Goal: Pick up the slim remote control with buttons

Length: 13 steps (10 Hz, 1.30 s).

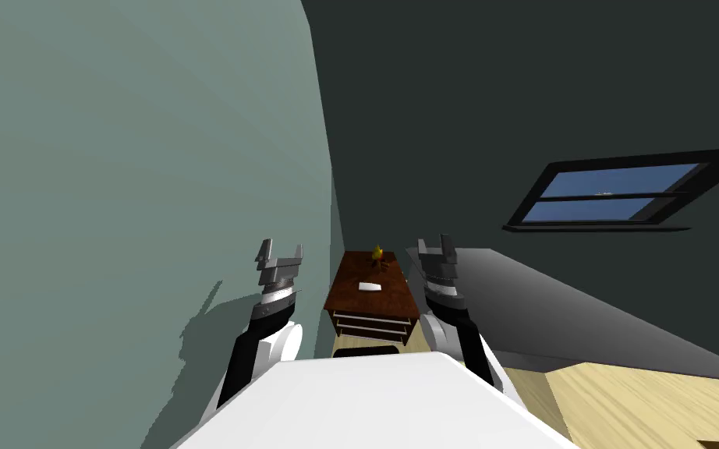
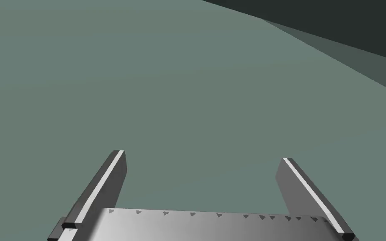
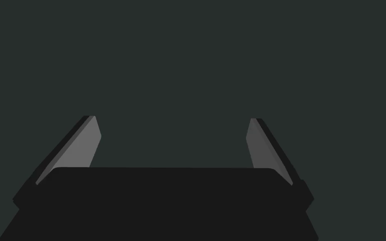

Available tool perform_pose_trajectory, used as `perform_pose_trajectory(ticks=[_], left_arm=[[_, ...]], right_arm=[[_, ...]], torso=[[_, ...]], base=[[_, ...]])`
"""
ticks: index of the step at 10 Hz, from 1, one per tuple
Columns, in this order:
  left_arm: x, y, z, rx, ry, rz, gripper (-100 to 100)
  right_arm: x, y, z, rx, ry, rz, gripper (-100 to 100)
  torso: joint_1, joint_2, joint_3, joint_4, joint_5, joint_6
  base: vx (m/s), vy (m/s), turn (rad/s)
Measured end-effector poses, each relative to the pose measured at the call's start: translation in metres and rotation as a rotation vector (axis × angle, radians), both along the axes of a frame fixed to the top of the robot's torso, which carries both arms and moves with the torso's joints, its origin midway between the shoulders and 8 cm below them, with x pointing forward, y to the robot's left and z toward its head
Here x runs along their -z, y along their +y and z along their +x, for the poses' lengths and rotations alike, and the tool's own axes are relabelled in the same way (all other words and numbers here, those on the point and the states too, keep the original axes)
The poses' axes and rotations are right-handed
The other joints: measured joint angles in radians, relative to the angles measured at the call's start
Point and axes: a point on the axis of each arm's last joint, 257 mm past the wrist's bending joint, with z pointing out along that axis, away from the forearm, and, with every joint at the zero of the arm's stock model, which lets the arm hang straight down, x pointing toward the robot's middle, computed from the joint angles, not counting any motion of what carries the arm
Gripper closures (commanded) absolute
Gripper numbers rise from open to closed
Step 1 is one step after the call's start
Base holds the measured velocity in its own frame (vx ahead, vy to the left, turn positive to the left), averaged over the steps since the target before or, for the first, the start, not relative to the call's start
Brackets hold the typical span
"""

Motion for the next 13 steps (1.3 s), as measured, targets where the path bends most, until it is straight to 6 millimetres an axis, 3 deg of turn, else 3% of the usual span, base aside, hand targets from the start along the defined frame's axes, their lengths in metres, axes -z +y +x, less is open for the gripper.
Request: perform_pose_trajectory(ticks=[4,8,11,13], left_arm=[[0.0,0.0,0.0,0.0,0.0,0.0,0],[0.0,0.0,0.0,0.0,0.0,0.0,0],[0.0,0.0,0.0,0.0,0.0,0.0,0],[0.0,0.0,0.0,0.0,0.0,0.0,0]], right_arm=[[0.033,0.032,0.016,-0.114,0.074,-0.075,-100],[0.094,0.074,0.034,-0.268,0.196,-0.152,-100],[0.13,0.097,0.032,-0.343,0.27,-0.179,-100],[0.165,0.119,0.038,-0.41,0.343,-0.22,-100]], torso=[[-0.003,0.006,0.004,0.001,-0.001,0.0],[-0.003,0.007,0.004,0.002,-0.001,0.0],[-0.002,0.003,0.002,0.001,-0.001,0.0],[-0.003,0.003,0.002,0.001,-0.001,0.0]], base=[[-0.094,-0.036,0.217],[-0.107,-0.031,0.264],[-0.051,-0.012,0.207],[-0.063,-0.024,0.29]])
